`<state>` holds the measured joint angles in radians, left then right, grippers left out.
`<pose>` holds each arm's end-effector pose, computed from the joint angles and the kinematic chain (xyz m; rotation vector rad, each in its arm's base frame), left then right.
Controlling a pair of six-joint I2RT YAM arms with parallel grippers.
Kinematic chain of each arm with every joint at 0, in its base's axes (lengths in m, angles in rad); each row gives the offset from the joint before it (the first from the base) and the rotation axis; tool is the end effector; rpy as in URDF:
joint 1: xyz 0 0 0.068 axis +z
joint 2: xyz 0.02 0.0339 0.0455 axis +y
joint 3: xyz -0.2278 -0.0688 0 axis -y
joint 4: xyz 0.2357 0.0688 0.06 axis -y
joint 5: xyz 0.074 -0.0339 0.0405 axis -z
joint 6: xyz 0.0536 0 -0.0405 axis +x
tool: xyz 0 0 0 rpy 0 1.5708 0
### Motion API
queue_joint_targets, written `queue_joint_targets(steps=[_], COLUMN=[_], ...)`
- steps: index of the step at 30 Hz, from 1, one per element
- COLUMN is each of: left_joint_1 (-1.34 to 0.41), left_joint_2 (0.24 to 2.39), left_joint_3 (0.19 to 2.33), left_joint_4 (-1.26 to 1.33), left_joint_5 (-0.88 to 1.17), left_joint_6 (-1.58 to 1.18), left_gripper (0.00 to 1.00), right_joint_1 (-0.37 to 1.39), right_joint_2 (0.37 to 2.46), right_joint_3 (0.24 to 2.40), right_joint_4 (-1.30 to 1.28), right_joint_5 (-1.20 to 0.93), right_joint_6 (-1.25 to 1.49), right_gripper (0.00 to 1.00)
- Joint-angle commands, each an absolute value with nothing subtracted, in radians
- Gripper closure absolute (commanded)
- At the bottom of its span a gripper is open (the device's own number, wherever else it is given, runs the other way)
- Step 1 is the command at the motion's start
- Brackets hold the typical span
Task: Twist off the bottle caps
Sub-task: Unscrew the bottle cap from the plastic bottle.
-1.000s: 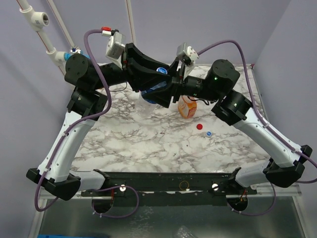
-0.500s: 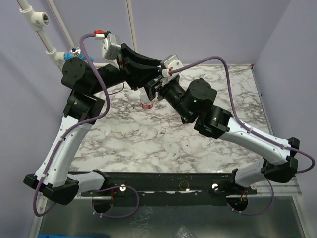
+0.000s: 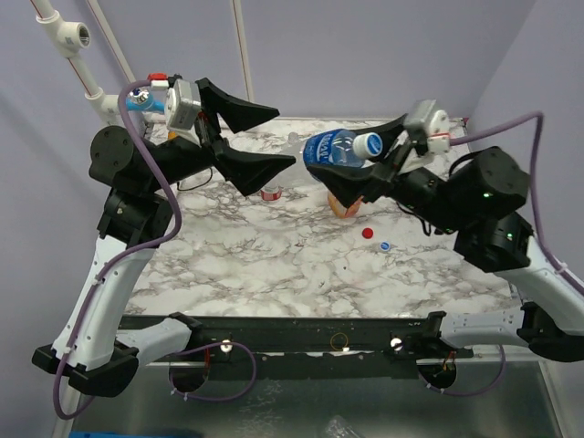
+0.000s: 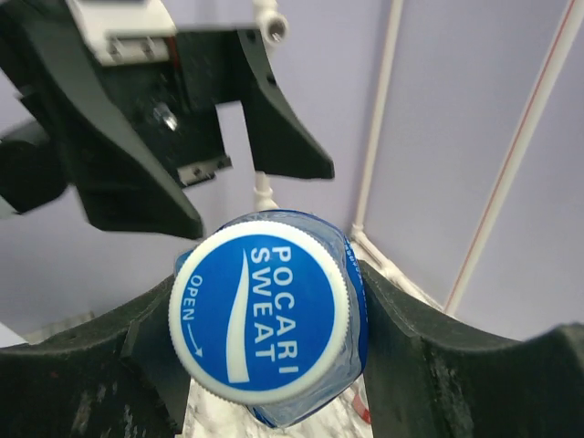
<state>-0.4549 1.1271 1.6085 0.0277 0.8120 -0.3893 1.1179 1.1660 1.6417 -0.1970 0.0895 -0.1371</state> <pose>0.1627 -0.1229 0.5356 0.8110 1.0345 -1.1560 0.1071 0.2090 0.5192 -0.7176 1.1241 0.7790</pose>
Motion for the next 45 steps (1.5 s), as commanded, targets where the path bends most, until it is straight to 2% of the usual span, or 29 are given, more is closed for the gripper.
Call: queue_joint_targets(steps=[1, 4, 7, 11, 16, 21, 28, 31, 33, 37, 42, 45], left_joint_1=[-0.437, -0.437, -0.437, -0.443, -0.458, -0.485, -0.521, -0.52, -0.51, -0.472, -0.465, -0.465], left_joint_2=[1.079, 1.085, 1.102, 1.114, 1.108, 1.086, 1.053, 1.053, 1.051, 1.047, 1.081, 1.104], left_joint_3=[1.515, 1.489, 1.485, 1.475, 1.441, 1.392, 1.314, 1.333, 1.357, 1.46, 1.57, 1.603], left_joint_4=[-0.047, -0.052, -0.055, -0.073, -0.08, -0.085, -0.087, -0.073, -0.068, -0.071, -0.012, 0.053], left_joint_5=[0.742, 0.707, 0.829, 1.042, 1.075, 1.023, 0.927, 0.854, 0.813, 0.871, 1.141, 1.129], left_joint_6=[-0.228, -0.186, -0.184, -0.222, -0.238, -0.241, -0.204, -0.171, -0.158, -0.21, -0.436, -0.528], left_gripper=[0.01, 0.02, 0.06, 0.12, 0.13, 0.12, 0.11, 0.08, 0.01, 0.01, 0.01, 0.01], right_joint_1=[1.115, 1.116, 1.115, 1.115, 1.116, 1.115, 1.115, 1.115, 1.115, 1.115, 1.116, 1.116], right_joint_2=[1.135, 1.144, 1.171, 1.182, 1.174, 1.178, 1.218, 1.235, 1.227, 1.162, 1.056, 1.063], right_joint_3=[1.717, 1.756, 1.787, 1.776, 1.733, 1.684, 1.679, 1.677, 1.67, 1.64, 1.561, 1.57], right_joint_4=[-0.33, -0.394, -0.453, -0.439, -0.341, -0.208, -0.132, -0.154, -0.184, -0.273, -0.311, -0.344], right_joint_5=[-0.115, -0.193, -0.252, -0.222, -0.165, -0.048, -0.01, -0.017, -0.022, -0.068, -0.143, -0.265], right_joint_6=[-0.104, -0.105, -0.114, -0.126, -0.144, -0.175, -0.215, -0.219, -0.215, -0.204, -0.174, -0.145], right_gripper=[1.0, 1.0, 0.99, 0.99, 0.99, 1.0, 0.99, 0.99, 0.99, 0.99, 0.99, 0.99])
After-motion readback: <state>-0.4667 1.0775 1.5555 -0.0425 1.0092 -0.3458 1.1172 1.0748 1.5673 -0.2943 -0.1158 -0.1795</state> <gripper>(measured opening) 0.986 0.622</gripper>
